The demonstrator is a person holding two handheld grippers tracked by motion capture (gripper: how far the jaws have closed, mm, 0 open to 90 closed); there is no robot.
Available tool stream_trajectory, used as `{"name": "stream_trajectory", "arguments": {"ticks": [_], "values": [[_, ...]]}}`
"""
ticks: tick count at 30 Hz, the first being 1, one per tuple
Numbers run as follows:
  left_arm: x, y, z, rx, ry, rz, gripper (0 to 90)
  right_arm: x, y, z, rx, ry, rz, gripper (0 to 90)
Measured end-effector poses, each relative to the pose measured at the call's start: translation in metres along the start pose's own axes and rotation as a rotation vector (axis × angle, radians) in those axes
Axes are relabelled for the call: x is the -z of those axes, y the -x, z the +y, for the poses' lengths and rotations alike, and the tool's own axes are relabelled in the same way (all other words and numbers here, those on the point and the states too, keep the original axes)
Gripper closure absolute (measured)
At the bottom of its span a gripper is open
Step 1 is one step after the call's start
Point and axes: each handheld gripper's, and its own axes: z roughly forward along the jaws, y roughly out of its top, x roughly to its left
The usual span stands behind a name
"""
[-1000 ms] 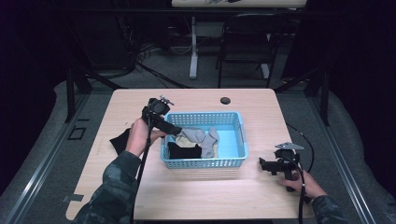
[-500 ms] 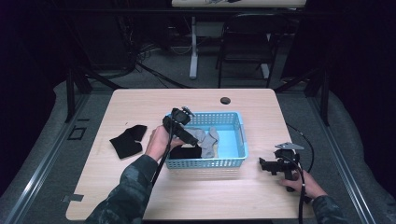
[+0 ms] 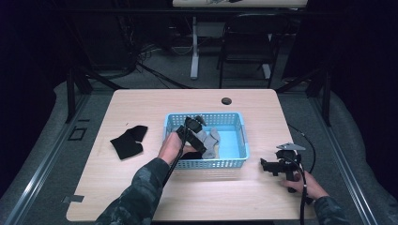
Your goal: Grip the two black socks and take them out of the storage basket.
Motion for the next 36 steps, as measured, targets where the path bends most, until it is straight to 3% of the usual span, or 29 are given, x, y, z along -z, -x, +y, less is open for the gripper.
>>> {"name": "stream_trajectory", "arguments": {"ticks": [9,13,20,28,36], "values": [[-0.008,0.004,0.003,-0.016,-0.043,-0.016,39.8,0.000,0.000,0.000,0.000,-0.001,0.000,0.0],[-0.013,0.004,0.005,-0.020,-0.078,-0.033,52.4,0.000,0.000,0.000,0.000,-0.001,0.000,0.0],[-0.010,0.003,0.004,-0.023,-0.083,-0.039,76.2,0.000,0.000,0.000,0.001,-0.001,0.000,0.0],[0.001,-0.003,-0.001,-0.021,-0.041,-0.054,80.5,0.000,0.000,0.000,0.001,0.000,0.000,0.0],[0.018,-0.006,-0.005,-0.032,0.009,-0.040,80.7,0.000,0.000,0.000,0.001,-0.001,0.000,0.0]]}}
